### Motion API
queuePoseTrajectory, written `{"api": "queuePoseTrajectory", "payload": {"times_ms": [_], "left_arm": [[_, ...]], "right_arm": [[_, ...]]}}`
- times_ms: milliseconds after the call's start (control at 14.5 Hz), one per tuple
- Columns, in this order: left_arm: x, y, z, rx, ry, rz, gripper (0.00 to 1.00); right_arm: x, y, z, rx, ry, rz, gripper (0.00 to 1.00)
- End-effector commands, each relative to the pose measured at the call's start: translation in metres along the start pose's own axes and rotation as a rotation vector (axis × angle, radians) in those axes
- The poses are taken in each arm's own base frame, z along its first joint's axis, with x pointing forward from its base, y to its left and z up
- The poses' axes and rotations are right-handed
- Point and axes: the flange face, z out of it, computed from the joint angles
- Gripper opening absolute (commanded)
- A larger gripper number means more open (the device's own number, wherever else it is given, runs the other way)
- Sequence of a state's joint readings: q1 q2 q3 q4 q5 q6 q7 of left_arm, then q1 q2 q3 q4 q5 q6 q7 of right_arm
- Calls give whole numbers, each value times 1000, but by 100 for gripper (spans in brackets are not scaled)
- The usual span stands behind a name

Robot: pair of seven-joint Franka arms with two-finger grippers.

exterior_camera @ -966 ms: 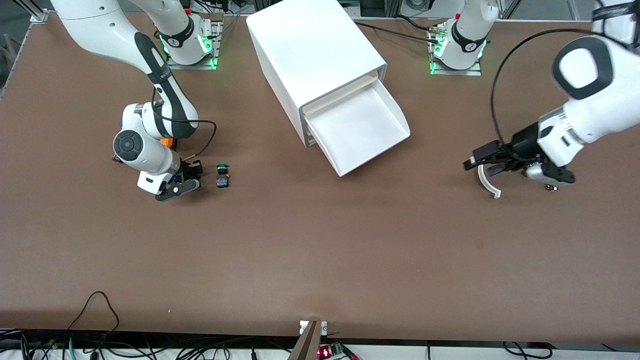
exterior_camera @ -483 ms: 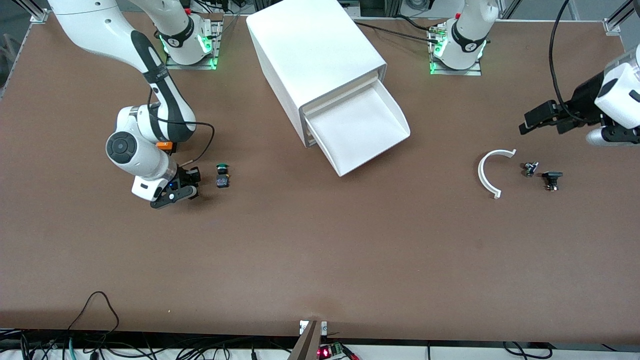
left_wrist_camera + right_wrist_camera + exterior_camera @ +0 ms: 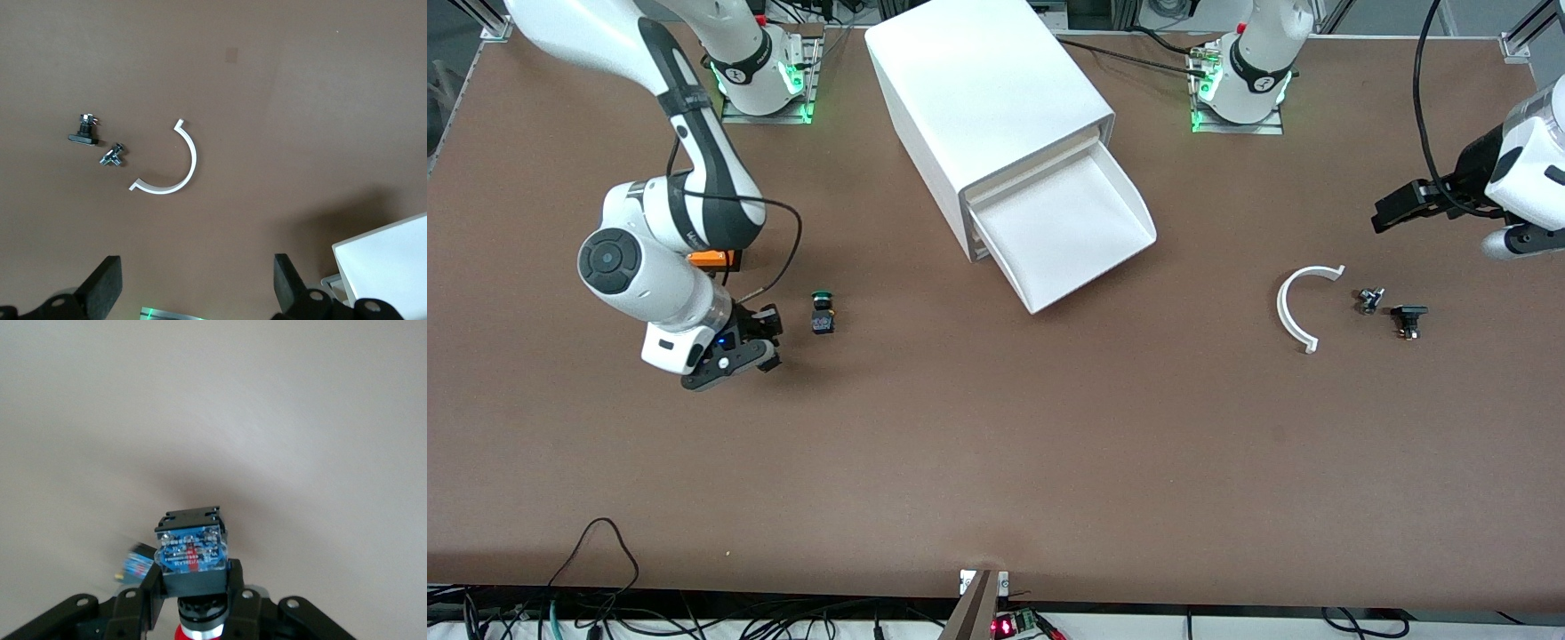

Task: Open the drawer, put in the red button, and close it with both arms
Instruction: 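Lift the red button with the right gripper while the left gripper withdraws, then carry the red button into the open drawer and release it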

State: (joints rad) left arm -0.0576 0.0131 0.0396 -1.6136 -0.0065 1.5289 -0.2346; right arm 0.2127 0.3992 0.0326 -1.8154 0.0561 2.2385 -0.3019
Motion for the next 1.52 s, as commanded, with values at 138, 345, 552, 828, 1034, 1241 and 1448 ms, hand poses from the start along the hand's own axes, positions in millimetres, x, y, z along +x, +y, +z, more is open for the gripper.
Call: {"api": "queuePoseTrajectory", "payload": {"times_ms": [138,345,552,828,1034,1241,1448], "left_arm": [[10,3,-8,27,68,-8,100],[12,6,-7,28,73,-2,100],[12,8,-7,17,73,-3,100],[11,8,-8,15,75,-5,100],[11,8,-8,13,76,-5,100],[11,8,-8,13,76,-5,100],[12,7,-8,13,74,-5,100]], "right_arm": [[47,-84,-70,64,53,-157,22],[62,-168,-97,111,99,-326,22],[66,-235,-115,120,149,-552,22],[62,-301,-136,123,203,-841,22],[57,-376,-136,135,243,-1041,22],[50,-435,-109,58,201,-1199,22],[39,-476,-61,21,126,-1304,22]]}}
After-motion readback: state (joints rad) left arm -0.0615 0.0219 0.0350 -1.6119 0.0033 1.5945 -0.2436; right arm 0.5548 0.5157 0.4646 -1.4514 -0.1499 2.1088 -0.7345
